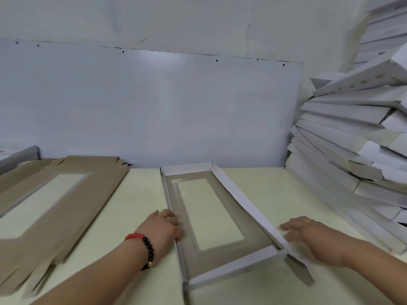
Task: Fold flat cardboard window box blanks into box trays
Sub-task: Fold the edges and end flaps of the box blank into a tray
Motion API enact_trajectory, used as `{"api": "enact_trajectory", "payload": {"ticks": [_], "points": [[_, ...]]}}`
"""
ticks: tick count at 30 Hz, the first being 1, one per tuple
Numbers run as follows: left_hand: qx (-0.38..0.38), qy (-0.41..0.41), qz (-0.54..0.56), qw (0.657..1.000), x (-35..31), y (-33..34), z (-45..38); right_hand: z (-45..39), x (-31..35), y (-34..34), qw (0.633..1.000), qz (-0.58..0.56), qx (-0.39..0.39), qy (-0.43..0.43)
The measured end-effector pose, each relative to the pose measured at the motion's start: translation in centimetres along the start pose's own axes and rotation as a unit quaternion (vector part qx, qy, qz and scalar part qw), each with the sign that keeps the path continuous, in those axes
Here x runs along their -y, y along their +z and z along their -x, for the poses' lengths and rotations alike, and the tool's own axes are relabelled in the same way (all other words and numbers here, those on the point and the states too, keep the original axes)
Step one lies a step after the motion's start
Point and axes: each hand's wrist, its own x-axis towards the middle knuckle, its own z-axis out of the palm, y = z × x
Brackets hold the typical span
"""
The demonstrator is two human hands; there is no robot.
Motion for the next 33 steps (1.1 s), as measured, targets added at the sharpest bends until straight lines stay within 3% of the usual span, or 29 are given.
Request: {"api": "enact_trajectory", "payload": {"ticks": [4, 9, 17, 20, 24, 28, 33], "points": [[-0.014, -0.036, -0.027, 0.999, 1.5, -0.6, 0.9, -0.2, 1.5, 0.3, 0.996, 0.001, -0.084, -0.042], [0.023, -0.086, -0.005, 0.996, 0.5, -0.2, 0.9, -0.5, 4.1, 0.7, 0.988, -0.004, -0.060, -0.140], [0.123, -0.101, 0.130, 0.979, 0.7, -0.6, 1.6, 0.3, 4.4, -1.1, 0.988, -0.120, 0.075, -0.063], [0.107, -0.101, 0.231, 0.962, 0.2, -1.1, 2.4, -0.1, 4.5, -1.7, 0.989, -0.128, 0.056, -0.044], [0.104, -0.101, 0.269, 0.952, -0.6, -1.5, 3.0, -1.6, 5.7, -1.9, 0.987, -0.146, -0.055, -0.024], [0.169, -0.167, 0.210, 0.948, -1.3, -3.4, 2.2, -3.2, 7.8, -1.6, 0.993, -0.074, -0.066, -0.066], [0.197, -0.169, 0.066, 0.964, -4.5, -3.2, 0.6, -4.0, 10.0, -1.1, 0.992, -0.068, -0.045, -0.096]]}}
